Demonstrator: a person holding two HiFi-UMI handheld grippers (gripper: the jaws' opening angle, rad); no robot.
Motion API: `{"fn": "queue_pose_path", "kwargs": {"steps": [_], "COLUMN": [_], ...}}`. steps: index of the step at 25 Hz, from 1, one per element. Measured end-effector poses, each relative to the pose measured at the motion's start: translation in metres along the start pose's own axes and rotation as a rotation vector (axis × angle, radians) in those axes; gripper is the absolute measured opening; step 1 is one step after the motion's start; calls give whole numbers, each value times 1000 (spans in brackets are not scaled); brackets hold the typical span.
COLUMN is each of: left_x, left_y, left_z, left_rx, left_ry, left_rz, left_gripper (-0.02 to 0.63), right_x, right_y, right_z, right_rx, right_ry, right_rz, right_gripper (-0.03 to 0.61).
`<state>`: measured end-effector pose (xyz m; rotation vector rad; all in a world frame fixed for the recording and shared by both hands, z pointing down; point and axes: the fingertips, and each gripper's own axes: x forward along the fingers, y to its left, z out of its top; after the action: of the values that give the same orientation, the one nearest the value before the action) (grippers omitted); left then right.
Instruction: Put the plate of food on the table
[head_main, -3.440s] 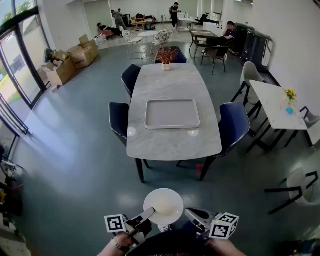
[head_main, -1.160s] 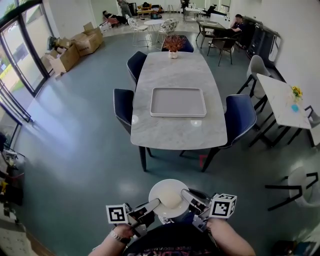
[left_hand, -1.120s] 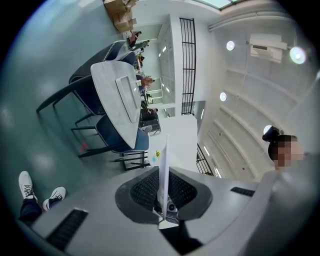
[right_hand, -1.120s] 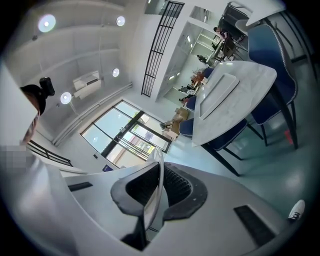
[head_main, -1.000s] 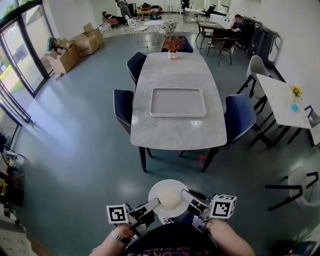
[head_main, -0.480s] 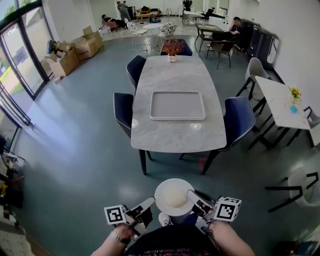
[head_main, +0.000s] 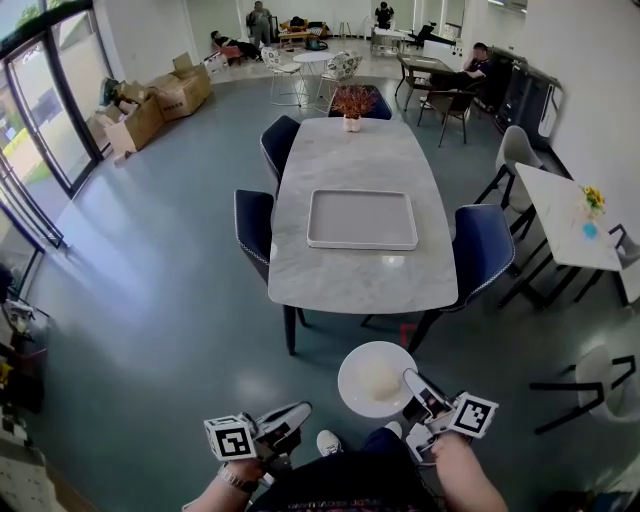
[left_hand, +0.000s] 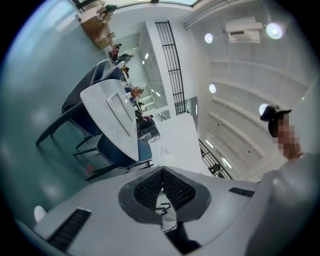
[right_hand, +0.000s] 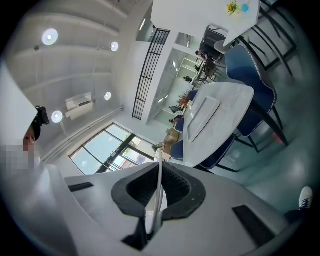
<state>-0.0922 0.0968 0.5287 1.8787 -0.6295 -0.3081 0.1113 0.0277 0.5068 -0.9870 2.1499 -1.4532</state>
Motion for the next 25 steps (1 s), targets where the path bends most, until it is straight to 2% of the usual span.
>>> {"fn": "queue_pose_path", "kwargs": {"steps": [4, 7, 10, 14, 25], "left_x": [8, 17, 23, 33, 71], "left_y": [-18, -32, -39, -42, -33], "left_z": [-6, -10, -14, -11, 49], "left_rx": [243, 346, 397, 449, 478], "left_ry": [77, 110, 128, 134, -16], "left_rz": [9, -36, -77, -89, 21], "left_gripper": [6, 6, 6, 6, 6], "right_x": [5, 12, 21, 36, 124], "right_y": [-7, -15, -24, -41, -91], "right_z": [9, 17, 28, 54, 156], "right_rx": [33, 44, 56, 79, 60], "right_ry": [-28, -40, -44, -48, 7], "right_rz": [-12, -15, -24, -36, -65], "right_gripper": [20, 20, 21, 20, 20]}}
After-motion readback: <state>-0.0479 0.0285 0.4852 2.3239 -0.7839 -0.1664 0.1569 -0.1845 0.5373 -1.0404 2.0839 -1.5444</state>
